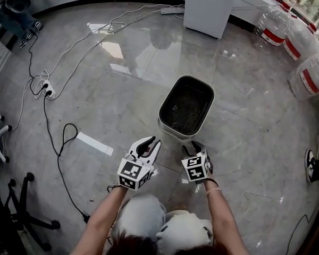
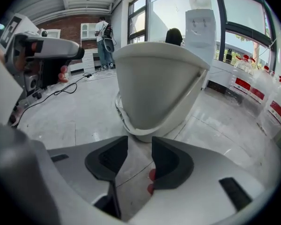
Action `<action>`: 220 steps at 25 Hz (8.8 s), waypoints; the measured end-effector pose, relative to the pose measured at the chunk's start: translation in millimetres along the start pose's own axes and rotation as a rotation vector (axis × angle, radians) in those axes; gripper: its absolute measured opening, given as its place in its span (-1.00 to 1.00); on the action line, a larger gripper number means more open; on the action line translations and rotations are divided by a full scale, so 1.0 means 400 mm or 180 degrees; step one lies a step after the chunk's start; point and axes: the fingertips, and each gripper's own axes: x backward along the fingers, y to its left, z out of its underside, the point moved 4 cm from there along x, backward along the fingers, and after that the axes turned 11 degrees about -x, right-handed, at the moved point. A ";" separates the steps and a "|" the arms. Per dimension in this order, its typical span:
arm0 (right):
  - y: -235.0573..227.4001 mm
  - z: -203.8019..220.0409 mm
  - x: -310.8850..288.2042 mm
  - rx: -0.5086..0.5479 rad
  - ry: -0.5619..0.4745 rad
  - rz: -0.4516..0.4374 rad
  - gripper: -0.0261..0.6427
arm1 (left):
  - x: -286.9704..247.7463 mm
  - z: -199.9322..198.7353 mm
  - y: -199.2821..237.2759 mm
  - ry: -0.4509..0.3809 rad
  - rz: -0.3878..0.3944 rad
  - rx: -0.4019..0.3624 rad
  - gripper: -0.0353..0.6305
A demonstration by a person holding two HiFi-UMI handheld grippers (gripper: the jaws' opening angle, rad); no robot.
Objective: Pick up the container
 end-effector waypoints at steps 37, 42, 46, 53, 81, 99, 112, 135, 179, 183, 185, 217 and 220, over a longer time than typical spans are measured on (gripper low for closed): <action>0.040 0.010 -0.031 0.0002 -0.0391 -0.0048 -0.36 | -0.217 0.257 0.027 0.0524 0.0754 0.0298 -0.33; 0.067 -0.006 0.014 0.0085 -0.0588 0.0000 -0.36 | -0.156 0.210 0.023 0.0328 0.0611 0.0204 -0.33; 0.067 -0.021 0.052 -0.0073 -0.0821 0.0135 -0.36 | -0.114 0.161 0.016 0.0127 0.0518 0.0181 -0.33; 0.059 -0.042 0.101 -0.0008 -0.0979 0.0398 -0.36 | -0.077 0.108 0.019 0.0009 0.0462 0.0068 -0.34; 0.035 -0.263 0.254 0.0802 -0.1558 0.1018 -0.34 | -0.059 -0.167 0.070 -0.0511 0.0220 -0.0135 -0.34; 0.030 -0.446 0.275 0.1330 -0.1751 0.1176 -0.34 | -0.097 -0.264 0.074 -0.0476 0.0273 -0.0411 -0.33; 0.019 -0.467 0.283 0.1515 -0.1699 0.1315 -0.62 | -0.151 -0.230 0.135 -0.0156 -0.0219 -0.1266 -0.27; 0.000 -0.473 0.325 0.1374 -0.1803 0.1258 -0.66 | -0.228 -0.345 0.101 -0.0329 -0.0500 -0.2239 -0.46; 0.061 -0.638 0.637 0.0791 -0.2020 0.1223 -0.68 | 0.075 -0.617 0.025 -0.0621 -0.0460 -0.2098 -0.53; 0.053 -0.694 0.723 0.0769 -0.1975 0.1286 -0.69 | 0.099 -0.715 0.008 -0.0628 -0.0411 -0.2072 -0.53; 0.054 -0.730 0.771 0.0772 -0.1940 0.1318 -0.69 | 0.116 -0.771 0.003 -0.0617 -0.0381 -0.2042 -0.53; 0.162 -1.311 1.753 0.0656 -0.1912 0.1602 -0.69 | 0.600 -1.783 -0.164 -0.0677 -0.0295 -0.1908 -0.53; 0.200 -1.336 1.809 0.0711 -0.1918 0.1583 -0.69 | 0.656 -1.824 -0.167 -0.0681 -0.0341 -0.1866 -0.53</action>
